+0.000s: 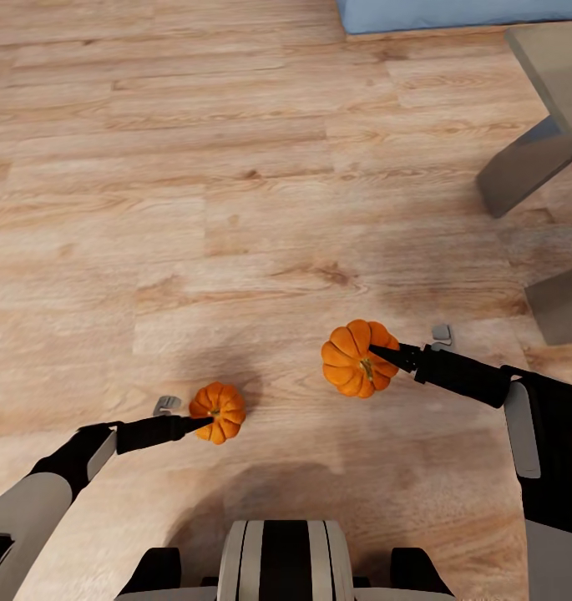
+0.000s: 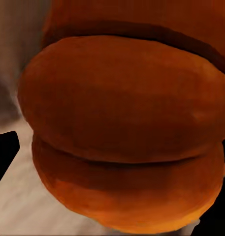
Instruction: Place each of the two pumpkins and all three candles from the living room inside a cabinet in the living room (use any cabinet), then make sure every cabinet is closed, and position the cauldron so it is next to a table in the living room.
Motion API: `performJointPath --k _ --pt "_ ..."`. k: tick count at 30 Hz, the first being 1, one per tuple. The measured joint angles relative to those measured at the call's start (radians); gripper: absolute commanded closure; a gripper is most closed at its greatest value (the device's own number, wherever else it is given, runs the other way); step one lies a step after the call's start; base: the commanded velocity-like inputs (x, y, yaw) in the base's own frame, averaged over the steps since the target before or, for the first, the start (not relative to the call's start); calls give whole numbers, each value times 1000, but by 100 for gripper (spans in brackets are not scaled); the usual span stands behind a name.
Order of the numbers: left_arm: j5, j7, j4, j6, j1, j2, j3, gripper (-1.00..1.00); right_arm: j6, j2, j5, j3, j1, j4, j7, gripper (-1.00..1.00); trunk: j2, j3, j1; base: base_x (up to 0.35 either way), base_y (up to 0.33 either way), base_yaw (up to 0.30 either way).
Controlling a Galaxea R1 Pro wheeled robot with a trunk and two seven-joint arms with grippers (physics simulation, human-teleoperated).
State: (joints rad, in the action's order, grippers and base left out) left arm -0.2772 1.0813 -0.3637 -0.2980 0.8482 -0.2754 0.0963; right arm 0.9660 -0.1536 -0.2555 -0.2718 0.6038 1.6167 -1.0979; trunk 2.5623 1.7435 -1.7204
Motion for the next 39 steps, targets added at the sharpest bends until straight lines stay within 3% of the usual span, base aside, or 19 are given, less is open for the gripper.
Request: performJointPath --k 2,3,16,30,34,39 --pt "0 6 0 6 -1 1 0 -100 1 0 -2 0 0 0 0 100 0 0 0 0 0 -59" --pt "-1 6 0 8 -1 1 -2 100 1 0 -1 1 0 0 0 100 0 0 0 0 0 -34" --pt "1 14 0 40 0 29 -5 100 1 -1 -1 1 -1 0 0 100 0 0 0 0 0 -7" --pt "-5 29 -2 51 -6 28 -7 100 0 1 -1 1 -1 0 0 100 0 0 0 0 0 0" --pt "-4 1 -4 53 -7 22 -6 100 0 1 -3 2 -1 0 0 100 -1 -15 2 0 0 0" --pt "-4 14 -4 55 -8 18 -38 100 1 0 -3 2 -1 0 0 100 -2 -35 4 0 0 0"
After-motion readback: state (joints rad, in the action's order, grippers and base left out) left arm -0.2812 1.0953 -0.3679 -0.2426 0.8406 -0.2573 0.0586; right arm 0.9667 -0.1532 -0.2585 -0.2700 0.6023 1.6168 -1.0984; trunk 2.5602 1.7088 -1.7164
